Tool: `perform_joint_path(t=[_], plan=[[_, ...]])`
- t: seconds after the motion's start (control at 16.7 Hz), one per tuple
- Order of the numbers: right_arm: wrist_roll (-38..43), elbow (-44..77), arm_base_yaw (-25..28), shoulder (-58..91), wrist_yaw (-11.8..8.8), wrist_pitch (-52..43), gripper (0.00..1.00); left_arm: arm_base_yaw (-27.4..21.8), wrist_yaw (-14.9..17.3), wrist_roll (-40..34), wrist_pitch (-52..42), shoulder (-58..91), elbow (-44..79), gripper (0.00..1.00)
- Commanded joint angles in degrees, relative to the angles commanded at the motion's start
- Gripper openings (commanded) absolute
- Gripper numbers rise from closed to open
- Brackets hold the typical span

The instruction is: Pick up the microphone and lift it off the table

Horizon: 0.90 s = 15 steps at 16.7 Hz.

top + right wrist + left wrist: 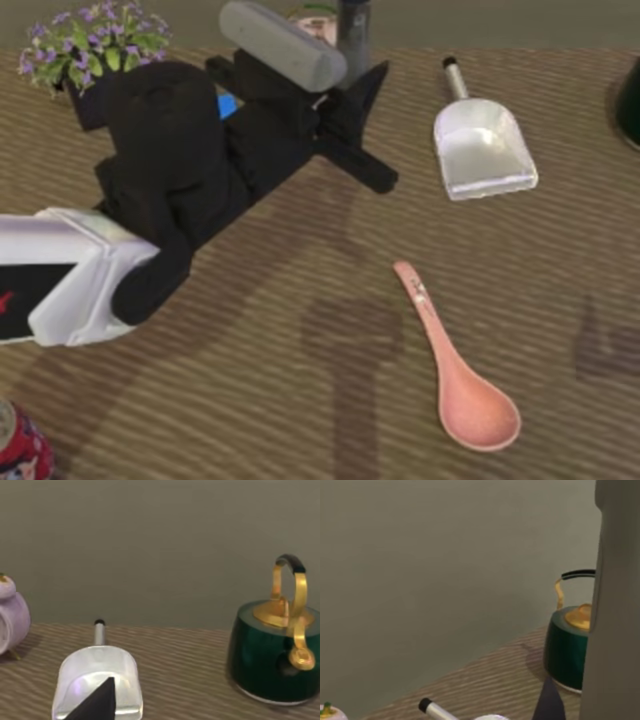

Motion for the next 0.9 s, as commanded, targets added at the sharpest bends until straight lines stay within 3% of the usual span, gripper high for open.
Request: perform_joint_path(t=[0.18,0.66,0.9], plan=[[0.1,5.5,2.3,9.2,-6.3,4.8,1.00,0.0,0.0,0.0,0.0,0.0,0.0,0.00],[1.7,27.4,10.3,49.6,-29.1,24.0,1.00,0.0,0.0,0.0,0.0,0.0,0.0,0.00],[2.3,36.8,13.7,67.0,-38.9,32.2,1.00,0.0,0.0,0.0,0.0,0.0,0.0,0.00]])
